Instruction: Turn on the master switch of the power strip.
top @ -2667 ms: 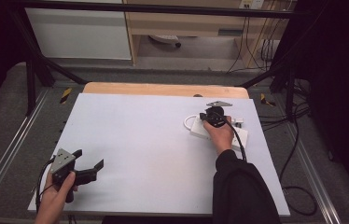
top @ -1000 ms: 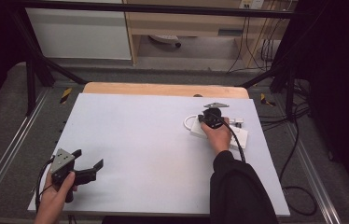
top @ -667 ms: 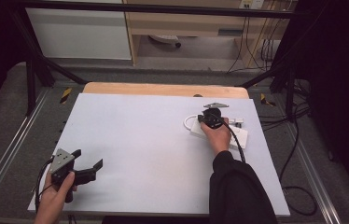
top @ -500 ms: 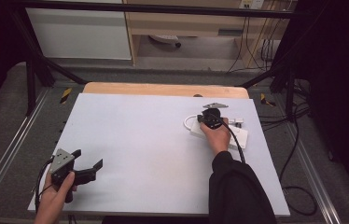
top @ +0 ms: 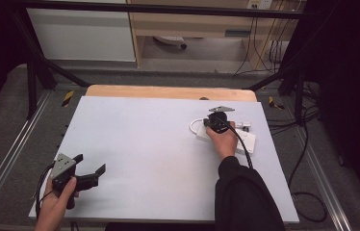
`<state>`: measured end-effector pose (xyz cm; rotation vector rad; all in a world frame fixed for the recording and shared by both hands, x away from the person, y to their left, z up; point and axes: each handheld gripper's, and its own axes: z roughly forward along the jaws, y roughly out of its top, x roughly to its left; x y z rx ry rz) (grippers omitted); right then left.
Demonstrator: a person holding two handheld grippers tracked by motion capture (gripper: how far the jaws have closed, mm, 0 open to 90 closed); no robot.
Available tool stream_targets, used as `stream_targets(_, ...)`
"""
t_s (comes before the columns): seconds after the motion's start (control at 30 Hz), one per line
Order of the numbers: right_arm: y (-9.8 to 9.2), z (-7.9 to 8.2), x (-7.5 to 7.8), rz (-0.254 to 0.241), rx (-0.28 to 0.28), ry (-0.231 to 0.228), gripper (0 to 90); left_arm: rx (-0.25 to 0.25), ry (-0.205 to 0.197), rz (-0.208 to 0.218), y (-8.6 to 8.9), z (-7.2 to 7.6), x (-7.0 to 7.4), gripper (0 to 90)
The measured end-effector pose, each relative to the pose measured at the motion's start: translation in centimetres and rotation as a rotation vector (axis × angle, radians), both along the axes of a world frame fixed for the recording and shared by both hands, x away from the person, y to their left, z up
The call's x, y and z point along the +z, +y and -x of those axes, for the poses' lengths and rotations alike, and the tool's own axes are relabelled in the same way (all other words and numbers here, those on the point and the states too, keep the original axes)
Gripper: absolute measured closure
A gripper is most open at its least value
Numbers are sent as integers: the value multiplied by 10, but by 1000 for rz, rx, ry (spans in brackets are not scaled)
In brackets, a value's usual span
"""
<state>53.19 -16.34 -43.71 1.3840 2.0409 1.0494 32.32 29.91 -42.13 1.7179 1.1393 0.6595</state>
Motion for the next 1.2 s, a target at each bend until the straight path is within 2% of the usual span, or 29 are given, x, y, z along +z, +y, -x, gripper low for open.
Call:
stream_targets(1.03, 2, 1, -1, 11, -9, 0, 900, 0, -1, -3, 0, 0, 0, 67)
stream_targets(1.2, 4, 1, 0, 29, -8, -6, 900, 2, -1, -6, 0, 0, 0, 67)
